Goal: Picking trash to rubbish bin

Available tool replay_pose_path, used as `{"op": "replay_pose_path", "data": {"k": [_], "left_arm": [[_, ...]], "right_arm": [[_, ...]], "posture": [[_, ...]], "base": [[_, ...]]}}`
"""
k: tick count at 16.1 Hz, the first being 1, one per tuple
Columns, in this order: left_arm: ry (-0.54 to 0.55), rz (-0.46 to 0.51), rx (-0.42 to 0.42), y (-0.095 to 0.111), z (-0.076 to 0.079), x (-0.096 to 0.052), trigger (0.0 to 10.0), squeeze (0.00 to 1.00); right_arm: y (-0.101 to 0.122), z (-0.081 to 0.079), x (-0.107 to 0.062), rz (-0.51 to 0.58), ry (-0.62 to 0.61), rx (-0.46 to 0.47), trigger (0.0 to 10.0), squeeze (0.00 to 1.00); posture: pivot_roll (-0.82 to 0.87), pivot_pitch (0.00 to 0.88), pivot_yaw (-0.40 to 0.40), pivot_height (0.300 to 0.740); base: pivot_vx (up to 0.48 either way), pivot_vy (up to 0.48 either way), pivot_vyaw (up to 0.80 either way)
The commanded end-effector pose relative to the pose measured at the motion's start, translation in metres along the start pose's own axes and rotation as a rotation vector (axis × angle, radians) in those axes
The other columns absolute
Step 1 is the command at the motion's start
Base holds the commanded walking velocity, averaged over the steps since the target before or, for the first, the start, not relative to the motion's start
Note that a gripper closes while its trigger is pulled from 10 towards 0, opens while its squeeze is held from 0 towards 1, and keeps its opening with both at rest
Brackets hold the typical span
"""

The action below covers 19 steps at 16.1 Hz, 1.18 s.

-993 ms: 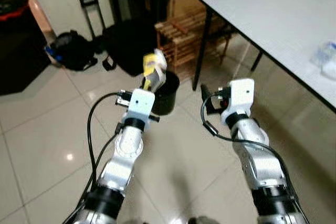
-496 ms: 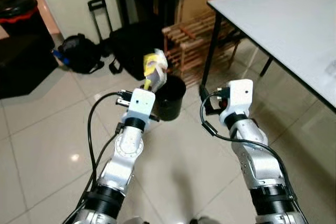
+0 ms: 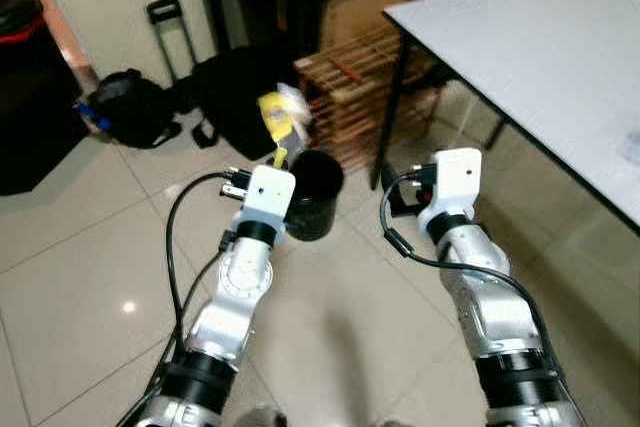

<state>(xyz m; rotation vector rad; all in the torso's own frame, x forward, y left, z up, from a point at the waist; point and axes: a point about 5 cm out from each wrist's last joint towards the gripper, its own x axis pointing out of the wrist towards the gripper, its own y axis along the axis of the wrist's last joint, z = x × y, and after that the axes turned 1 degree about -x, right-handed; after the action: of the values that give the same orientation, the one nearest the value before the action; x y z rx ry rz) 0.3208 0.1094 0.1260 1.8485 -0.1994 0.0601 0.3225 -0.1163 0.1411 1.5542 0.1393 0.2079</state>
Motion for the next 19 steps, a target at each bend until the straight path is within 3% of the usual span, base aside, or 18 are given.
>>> {"op": "replay_pose_path", "data": {"k": [1, 19], "left_arm": [[0.006, 0.003, 0.001, 0.0011, -0.0021, 0.0005, 10.0, 0.0], [0.004, 0.002, 0.0, 0.0001, -0.0013, -0.0004, 10.0, 0.0]], "right_arm": [[0.0006, -0.0022, -0.0005, 0.001, 0.015, -0.004, 10.0, 0.0], [0.0008, -0.0037, -0.0008, 0.007, 0.027, -0.007, 10.0, 0.0]], "posture": [[-0.05, 0.143, 0.031, 0.74], [-0.05, 0.136, 0.03, 0.74]], "base": [[0.322, 0.0, 0.0], [0.326, 0.0, 0.0]]}}
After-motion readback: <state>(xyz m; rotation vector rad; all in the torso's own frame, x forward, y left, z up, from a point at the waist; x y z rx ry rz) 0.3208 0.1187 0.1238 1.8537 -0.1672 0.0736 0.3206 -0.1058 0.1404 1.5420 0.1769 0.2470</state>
